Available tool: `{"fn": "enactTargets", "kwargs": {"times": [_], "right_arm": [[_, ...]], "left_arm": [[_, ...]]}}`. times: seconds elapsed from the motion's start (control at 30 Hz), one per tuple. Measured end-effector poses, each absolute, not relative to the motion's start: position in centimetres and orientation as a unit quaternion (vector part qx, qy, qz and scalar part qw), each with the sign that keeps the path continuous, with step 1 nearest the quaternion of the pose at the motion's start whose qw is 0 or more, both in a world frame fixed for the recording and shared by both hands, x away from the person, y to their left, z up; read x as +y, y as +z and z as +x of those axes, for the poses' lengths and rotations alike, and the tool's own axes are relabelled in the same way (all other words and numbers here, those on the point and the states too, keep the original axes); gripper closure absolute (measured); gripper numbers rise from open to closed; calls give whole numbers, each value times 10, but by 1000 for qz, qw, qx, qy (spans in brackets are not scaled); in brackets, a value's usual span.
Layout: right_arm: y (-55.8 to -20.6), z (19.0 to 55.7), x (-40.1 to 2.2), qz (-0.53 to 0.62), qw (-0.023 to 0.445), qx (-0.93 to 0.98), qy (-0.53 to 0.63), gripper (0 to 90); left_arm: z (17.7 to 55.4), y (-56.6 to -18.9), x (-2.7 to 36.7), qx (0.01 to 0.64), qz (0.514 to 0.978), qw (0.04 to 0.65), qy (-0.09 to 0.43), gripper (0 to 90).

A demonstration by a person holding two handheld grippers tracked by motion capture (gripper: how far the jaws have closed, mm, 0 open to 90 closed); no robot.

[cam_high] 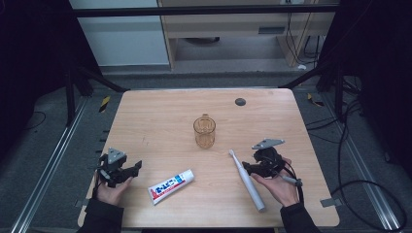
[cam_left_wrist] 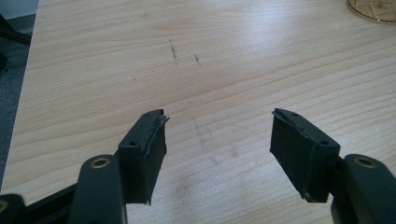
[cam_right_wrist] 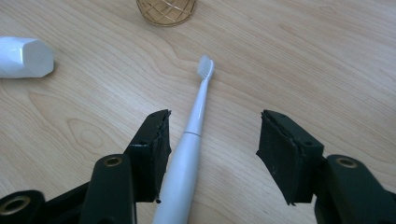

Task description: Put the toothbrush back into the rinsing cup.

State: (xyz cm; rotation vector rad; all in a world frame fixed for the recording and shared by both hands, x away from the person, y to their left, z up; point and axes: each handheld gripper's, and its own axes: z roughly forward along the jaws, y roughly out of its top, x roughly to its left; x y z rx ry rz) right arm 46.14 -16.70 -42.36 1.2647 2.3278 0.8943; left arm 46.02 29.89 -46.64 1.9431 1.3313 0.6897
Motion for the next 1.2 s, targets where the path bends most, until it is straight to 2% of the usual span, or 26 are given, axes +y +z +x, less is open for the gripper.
{"fn": "enactTargets", "kwargs": {"times": [0.63,1.2], "right_arm": [[-435,475,-142,443,136,848,256,437],[-452,482,-140,463,105,854,214,495]], "left_arm": [[462,-464,300,512,743,338,267,345],[462,-465,300,512,744,337,267,343]]}}
